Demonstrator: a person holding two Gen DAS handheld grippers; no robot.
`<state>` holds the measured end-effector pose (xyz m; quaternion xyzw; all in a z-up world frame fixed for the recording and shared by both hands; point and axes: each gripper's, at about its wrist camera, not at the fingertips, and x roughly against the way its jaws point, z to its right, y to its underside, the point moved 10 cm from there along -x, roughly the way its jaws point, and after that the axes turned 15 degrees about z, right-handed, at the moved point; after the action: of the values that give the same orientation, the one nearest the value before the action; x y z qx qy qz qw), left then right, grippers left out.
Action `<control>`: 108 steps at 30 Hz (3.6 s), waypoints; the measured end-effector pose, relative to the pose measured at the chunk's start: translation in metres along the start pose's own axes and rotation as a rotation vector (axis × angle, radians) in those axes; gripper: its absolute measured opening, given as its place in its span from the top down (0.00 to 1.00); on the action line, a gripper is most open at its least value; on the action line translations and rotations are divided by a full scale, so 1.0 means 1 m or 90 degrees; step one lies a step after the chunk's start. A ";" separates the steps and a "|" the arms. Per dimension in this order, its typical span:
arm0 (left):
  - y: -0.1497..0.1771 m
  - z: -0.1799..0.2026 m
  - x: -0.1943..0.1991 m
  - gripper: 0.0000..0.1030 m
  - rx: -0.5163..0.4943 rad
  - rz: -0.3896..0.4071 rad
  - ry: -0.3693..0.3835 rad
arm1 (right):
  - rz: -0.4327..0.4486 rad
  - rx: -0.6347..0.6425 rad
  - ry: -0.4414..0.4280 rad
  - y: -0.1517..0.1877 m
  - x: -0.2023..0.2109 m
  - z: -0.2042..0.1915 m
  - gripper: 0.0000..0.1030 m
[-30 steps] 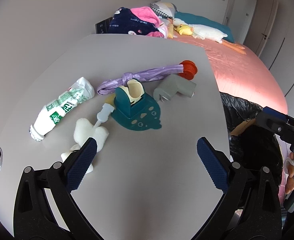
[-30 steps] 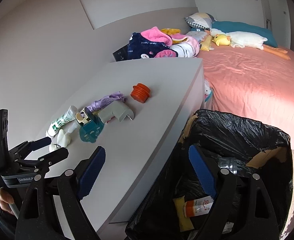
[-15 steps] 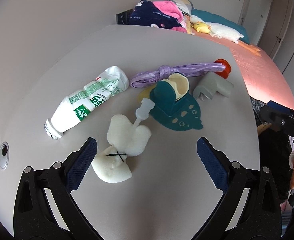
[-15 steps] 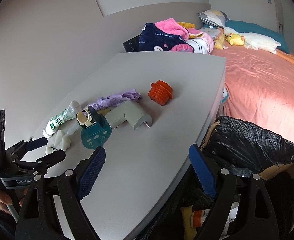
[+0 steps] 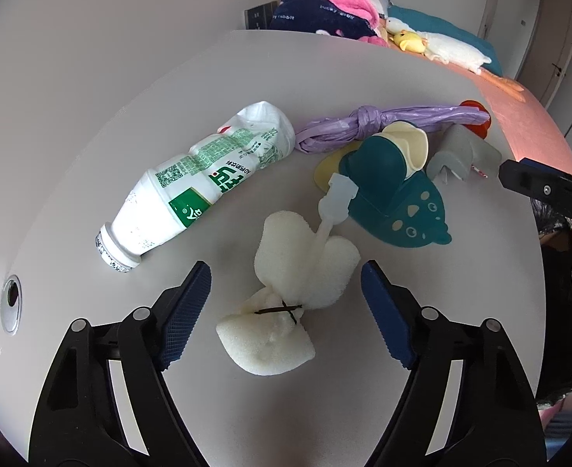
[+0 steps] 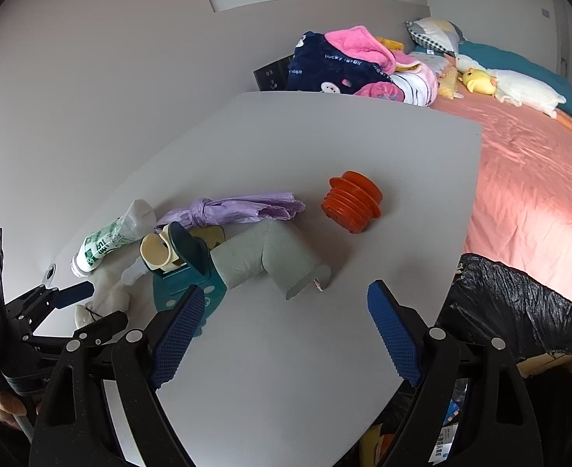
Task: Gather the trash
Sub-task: 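Grasp the white foam piece with the left gripper while the right gripper grasps the grey elbow fitting, then carry the white foam piece and grey elbow fitting over the bin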
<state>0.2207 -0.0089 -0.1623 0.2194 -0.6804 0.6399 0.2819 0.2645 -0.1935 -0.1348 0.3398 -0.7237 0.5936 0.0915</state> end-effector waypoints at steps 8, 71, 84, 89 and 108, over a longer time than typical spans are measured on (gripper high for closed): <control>0.000 -0.004 -0.001 0.61 0.012 0.005 0.017 | -0.001 0.025 0.002 -0.007 -0.023 -0.011 0.14; -0.034 0.134 0.081 0.61 -0.091 0.095 0.181 | 0.082 -0.050 0.083 0.025 0.137 0.046 0.24; -0.028 0.181 0.092 0.61 -0.116 0.094 0.218 | 0.124 -0.074 0.100 0.019 0.178 0.072 0.24; -0.028 0.198 0.097 0.61 -0.120 0.093 0.227 | 0.135 -0.085 0.105 0.017 0.191 0.083 0.24; -0.024 0.282 0.104 0.61 -0.152 0.087 0.286 | 0.166 -0.126 0.162 0.024 0.244 0.150 0.24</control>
<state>0.1306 -0.2850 -0.0815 -0.0098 -0.6847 0.6054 0.4057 0.1068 -0.4234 -0.0647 0.1549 -0.7988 0.5649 0.1375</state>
